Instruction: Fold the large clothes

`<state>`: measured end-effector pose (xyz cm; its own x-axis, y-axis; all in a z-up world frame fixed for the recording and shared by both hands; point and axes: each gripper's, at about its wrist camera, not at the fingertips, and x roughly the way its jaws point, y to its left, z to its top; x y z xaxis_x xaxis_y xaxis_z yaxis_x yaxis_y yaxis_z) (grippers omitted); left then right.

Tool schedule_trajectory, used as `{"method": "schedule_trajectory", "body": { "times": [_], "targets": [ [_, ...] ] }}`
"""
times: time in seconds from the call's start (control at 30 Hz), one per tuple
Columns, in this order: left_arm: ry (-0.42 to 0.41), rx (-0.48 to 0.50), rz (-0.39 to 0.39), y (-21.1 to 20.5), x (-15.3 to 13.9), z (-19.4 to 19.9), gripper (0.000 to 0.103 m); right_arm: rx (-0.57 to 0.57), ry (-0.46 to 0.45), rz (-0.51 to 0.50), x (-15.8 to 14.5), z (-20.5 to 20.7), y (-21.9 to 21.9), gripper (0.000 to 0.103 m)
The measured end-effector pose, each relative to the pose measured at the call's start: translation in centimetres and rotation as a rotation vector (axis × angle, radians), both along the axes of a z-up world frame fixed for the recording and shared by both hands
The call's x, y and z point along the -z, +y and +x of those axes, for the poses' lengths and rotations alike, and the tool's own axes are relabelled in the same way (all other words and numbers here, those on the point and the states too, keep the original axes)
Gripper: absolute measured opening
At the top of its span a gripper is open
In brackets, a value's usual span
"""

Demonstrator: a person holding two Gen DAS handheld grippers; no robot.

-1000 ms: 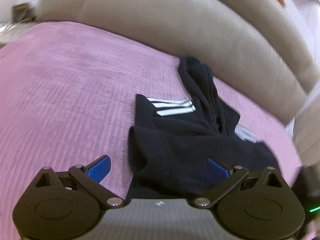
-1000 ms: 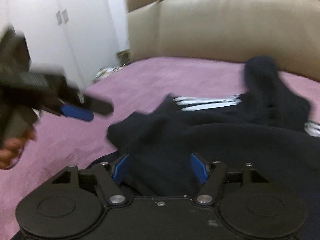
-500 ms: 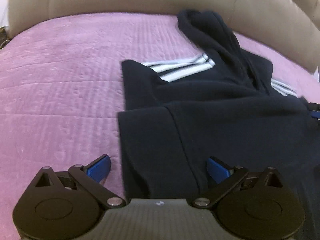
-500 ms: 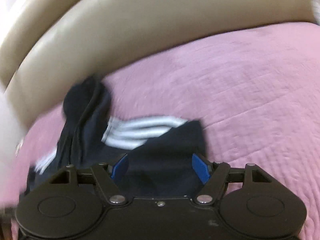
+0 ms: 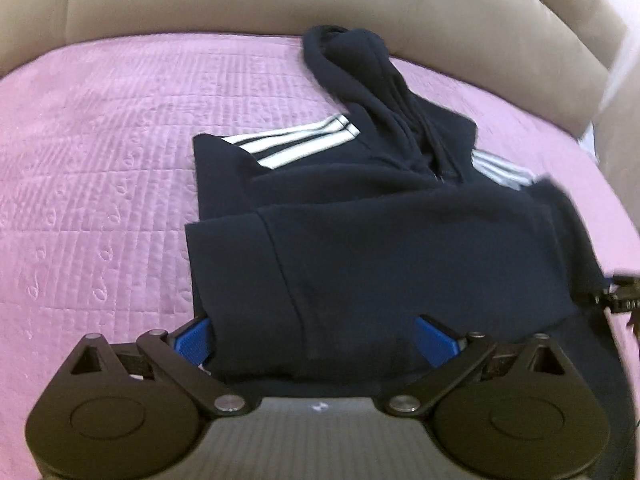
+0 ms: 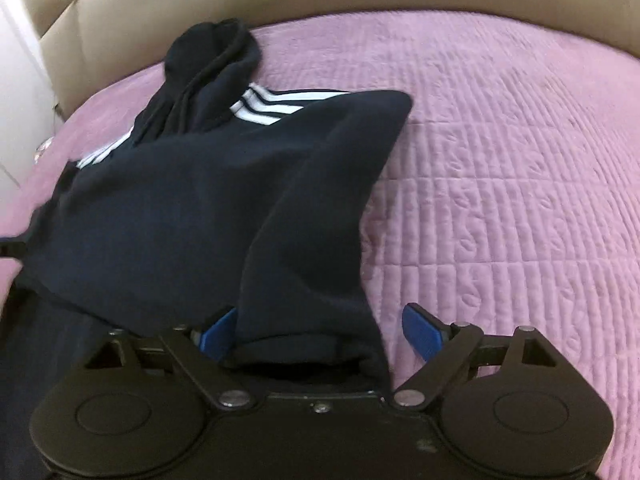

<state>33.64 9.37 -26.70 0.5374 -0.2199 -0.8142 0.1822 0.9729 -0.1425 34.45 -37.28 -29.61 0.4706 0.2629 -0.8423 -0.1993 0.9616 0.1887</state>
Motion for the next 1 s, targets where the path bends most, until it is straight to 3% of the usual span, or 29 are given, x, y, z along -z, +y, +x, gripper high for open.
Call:
{"method": "schedule_trajectory", "body": {
  "times": [0.03, 0.13, 0.2, 0.27, 0.4, 0.5, 0.6, 0.67, 0.7, 0.77, 1.0],
  "targets": [
    [0.004, -0.012, -0.025, 0.3, -0.3, 0.4, 0.103, 0.003, -0.014, -0.021, -1.1, -0.2, 0.6, 0.102],
    [0.011, -0.040, -0.083, 1.3, -1.4, 2.6, 0.103, -0.028, -0.170, -0.134, -5.1, -0.9, 3.5, 0.102],
    [0.006, -0.047, -0.086, 1.6, -2.2, 4.6, 0.103, -0.056, -0.260, -0.224, -7.0, -1.1, 6.1, 0.102],
    [-0.005, -0.046, -0.076, 1.7, -3.3, 6.9, 0.103, -0.102, -0.286, -0.223, -7.5, -0.6, 8.8, 0.102],
    [-0.064, -0.028, -0.103, 0.6, -5.2, 13.0, 0.103, -0.231, -0.218, -0.115, -6.1, 1.3, 15.5, 0.102],
    [-0.099, -0.017, -0.163, -1.0, -5.9, 18.3, 0.103, -0.240, -0.197, -0.117, -3.9, 2.4, 19.7, 0.102],
    [-0.091, -0.022, -0.171, -3.0, -5.4, 24.1, 0.103, -0.265, -0.110, -0.138, -0.2, 3.1, 21.8, 0.103],
    [-0.072, -0.060, -0.169, -4.0, -4.4, 27.8, 0.103, -0.318, -0.260, -0.219, 1.0, 0.8, 22.8, 0.103],
    [-0.058, -0.070, -0.168, -4.4, -3.9, 29.3, 0.103, -0.303, -0.287, -0.212, 1.5, 0.3, 22.7, 0.103],
    [-0.040, -0.076, -0.152, -5.1, -2.9, 31.7, 0.102, -0.274, -0.295, -0.163, 1.7, 0.0, 22.0, 0.103],
    [-0.016, -0.045, -0.031, -8.0, 1.5, 36.0, 0.103, -0.266, -0.210, -0.191, 1.3, 1.7, 23.1, 0.103]
  ]
}}
